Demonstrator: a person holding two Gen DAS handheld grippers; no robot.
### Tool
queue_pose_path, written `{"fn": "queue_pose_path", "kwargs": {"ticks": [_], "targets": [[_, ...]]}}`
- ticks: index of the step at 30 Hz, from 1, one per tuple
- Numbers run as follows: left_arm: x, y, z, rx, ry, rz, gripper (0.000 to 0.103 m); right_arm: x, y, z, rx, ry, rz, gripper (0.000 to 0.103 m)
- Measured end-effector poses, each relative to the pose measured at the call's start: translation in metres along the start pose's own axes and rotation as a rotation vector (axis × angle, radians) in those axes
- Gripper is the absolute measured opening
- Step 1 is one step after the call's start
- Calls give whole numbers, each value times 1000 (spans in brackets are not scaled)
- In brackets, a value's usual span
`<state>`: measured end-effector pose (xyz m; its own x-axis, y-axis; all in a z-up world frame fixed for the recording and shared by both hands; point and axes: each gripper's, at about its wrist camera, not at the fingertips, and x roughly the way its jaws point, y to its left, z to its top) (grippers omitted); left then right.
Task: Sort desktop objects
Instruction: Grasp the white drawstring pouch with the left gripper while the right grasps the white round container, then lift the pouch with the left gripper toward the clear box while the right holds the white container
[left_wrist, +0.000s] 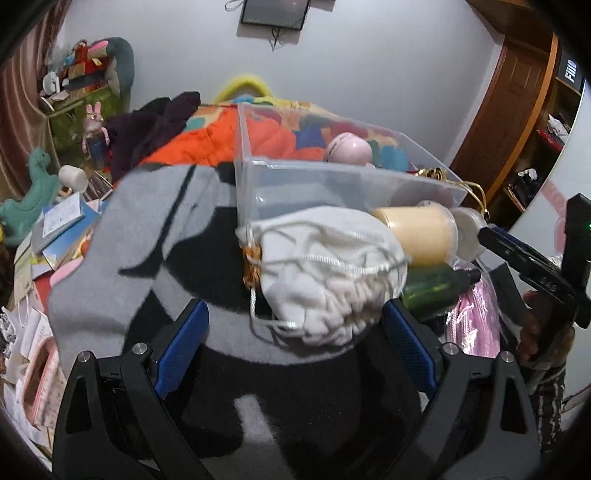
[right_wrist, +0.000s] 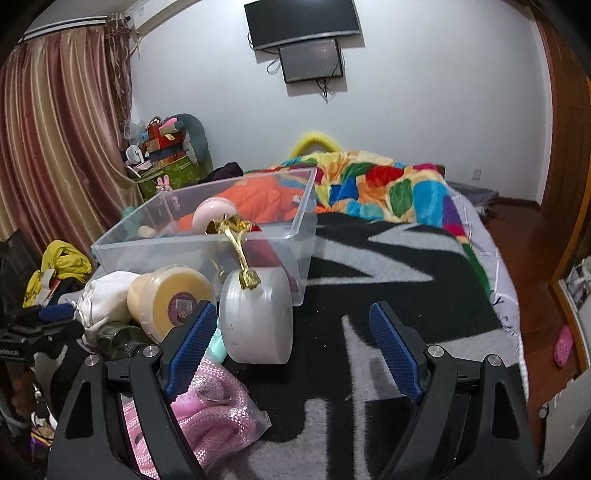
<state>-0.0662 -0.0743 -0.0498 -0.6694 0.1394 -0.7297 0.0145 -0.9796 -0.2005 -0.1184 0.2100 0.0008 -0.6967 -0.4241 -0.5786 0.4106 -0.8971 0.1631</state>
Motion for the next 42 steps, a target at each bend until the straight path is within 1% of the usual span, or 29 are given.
{"fn": "queue_pose_path", "kwargs": {"ticks": [3,6,9,11,13,15,18,20,22,23,24,25,26,27,29,31,35,38,39,40,42], "targets": [[1,-8,-2,25,-11,6,96,7,4,-4,-4,18,2,83],[3,-21,3,72,-25,-15,96,12,6,-6,-14,26,-7,82],[13,-30,10,105,-18,8,96,14,7,-6,-13,33,-9,82],[17,-29,15,91,-20,7,96,12,7,-6,-14,25,-11,82],[21,-24,22,56,-2,-13,96,10,7,-6,-12,20,-11,82],[26,-17,27,6,23,-47,96,10,6,-6,-6,22,-10,78],[34,-10,31,-45,52,-74,96,11,4,-6,7,27,0,72],[37,-12,34,-50,61,-74,96,12,4,-5,9,34,5,71],[42,-17,38,-35,66,-47,96,13,6,-5,2,34,4,70],[45,-20,38,-25,69,-30,96,12,7,-5,-3,31,2,64],[49,-23,39,-15,67,-13,98,13,9,-5,-10,32,3,55],[50,-24,39,-15,59,-11,98,14,10,-6,-17,37,11,50],[50,-24,39,-17,56,-10,98,15,11,-6,-19,43,19,41],[49,-21,37,-19,53,-11,96,16,11,-7,-20,49,25,33],[46,-17,36,-23,38,-7,86,15,10,-7,-14,44,35,27],[42,-15,31,-13,31,-6,74,13,9,-7,-6,35,38,27],[30,-12,22,-4,21,4,70,9,7,-8,5,21,50,27],[18,-6,16,-14,14,-6,69,4,4,-8,16,11,67,27],[11,-3,12,-11,6,-6,59,2,4,-8,18,5,67,27],[7,-2,10,-2,10,-4,54,0,4,-8,19,0,66,27],[-3,0,3,4,10,-22,54,-5,4,-7,19,-10,69,27]]}}
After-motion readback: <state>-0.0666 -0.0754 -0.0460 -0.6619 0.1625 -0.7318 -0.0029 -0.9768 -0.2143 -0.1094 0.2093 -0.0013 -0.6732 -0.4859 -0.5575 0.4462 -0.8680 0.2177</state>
